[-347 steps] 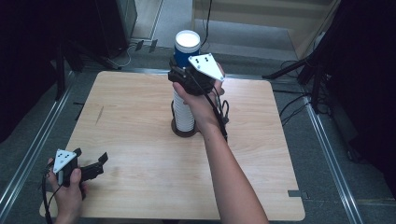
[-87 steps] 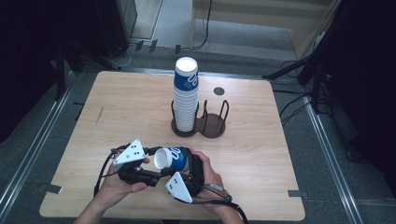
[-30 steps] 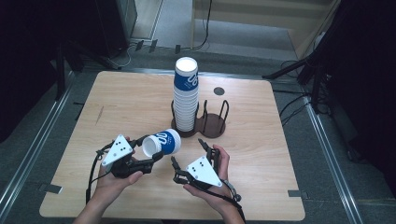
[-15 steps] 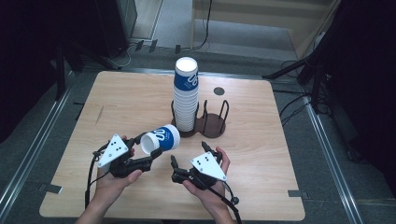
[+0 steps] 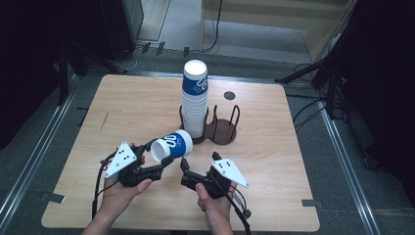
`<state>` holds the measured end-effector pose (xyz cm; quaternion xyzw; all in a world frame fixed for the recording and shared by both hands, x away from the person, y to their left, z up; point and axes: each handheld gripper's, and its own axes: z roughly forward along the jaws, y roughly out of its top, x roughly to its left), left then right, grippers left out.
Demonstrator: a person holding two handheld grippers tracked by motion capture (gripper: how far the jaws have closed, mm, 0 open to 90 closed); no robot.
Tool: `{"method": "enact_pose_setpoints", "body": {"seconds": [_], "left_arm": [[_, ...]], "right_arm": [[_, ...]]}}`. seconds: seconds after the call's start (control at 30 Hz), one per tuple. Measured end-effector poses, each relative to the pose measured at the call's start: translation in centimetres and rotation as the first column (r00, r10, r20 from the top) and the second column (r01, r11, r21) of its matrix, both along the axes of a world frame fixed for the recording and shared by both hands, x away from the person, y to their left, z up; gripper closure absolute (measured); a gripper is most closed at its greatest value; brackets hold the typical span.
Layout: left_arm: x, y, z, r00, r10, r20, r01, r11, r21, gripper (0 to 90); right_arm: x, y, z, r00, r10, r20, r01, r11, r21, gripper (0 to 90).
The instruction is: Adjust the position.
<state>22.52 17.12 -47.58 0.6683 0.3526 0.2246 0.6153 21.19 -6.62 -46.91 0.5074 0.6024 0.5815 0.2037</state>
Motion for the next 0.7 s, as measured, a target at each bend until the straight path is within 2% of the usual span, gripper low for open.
{"method": "enact_pose_setpoints", "body": {"seconds": [0.03, 0.1, 0.2, 0.33, 0.37, 0.47, 0.5, 0.67, 0.7], "left_arm": [[0.0, 0.0, 0.0, 1.0, 0.0, 0.0, 0.0, 1.0, 0.0, 29.3], [0.0, -0.1, -0.1, 1.0, -0.001, 0.003, 0.001, 1.0, -0.007, 29.3], [0.0, -0.2, -0.2, 0.9999, -0.005, 0.01, 0.005, 0.9998, -0.021, 29.3], [0.0, -0.4, -0.2, 0.9998, -0.007, 0.019, 0.007, 0.9998, -0.021, 29.3], [-0.1, -0.5, -0.3, 0.9997, -0.006, 0.022, 0.007, 0.9997, -0.025, 29.3], [-0.1, -0.7, -0.3, 0.9992, -0.011, 0.038, 0.012, 0.9992, -0.039, 29.3], [-0.1, -0.8, -0.4, 0.999, -0.014, 0.043, 0.016, 0.9989, -0.045, 29.3], [-0.2, -1.0, -0.5, 0.9985, -0.022, 0.051, 0.024, 0.9983, -0.053, 29.3], [-0.2, -1.0, -0.5, 0.9985, -0.022, 0.051, 0.024, 0.9983, -0.053, 29.3]], "right_arm": [[0.0, 0.0, 0.0, 1.0, 0.0, 0.0, 0.0, 1.0, 0.0, 0.0], [-0.1, 0.2, 0.3, 0.9999, -0.007, -0.008, 0.007, 0.9992, 0.038, 0.0], [-0.2, 0.3, 0.4, 0.999, -0.02, -0.041, 0.024, 0.9937, 0.109, 0.0], [-0.2, 0.2, 0.3, 0.9963, -0.04, -0.075, 0.052, 0.985, 0.165, 0.0], [-0.2, 0.1, 0.1, 0.9937, -0.046, -0.102, 0.067, 0.9755, 0.21, 0.0], [-0.3, 0.1, -0.1, 0.9906, -0.043, -0.13, 0.076, 0.9626, 0.26, 0.0], [-0.3, 0.0, -0.1, 0.9897, -0.04, -0.137, 0.078, 0.9554, 0.285, 0.0], [-0.2, -0.4, -0.4, 0.9778, -0.031, -0.207, 0.115, 0.9056, 0.408, 0.0], [-0.2, -0.4, -0.4, 0.9778, -0.031, -0.207, 0.115, 0.9056, 0.408, 0.0]]}}
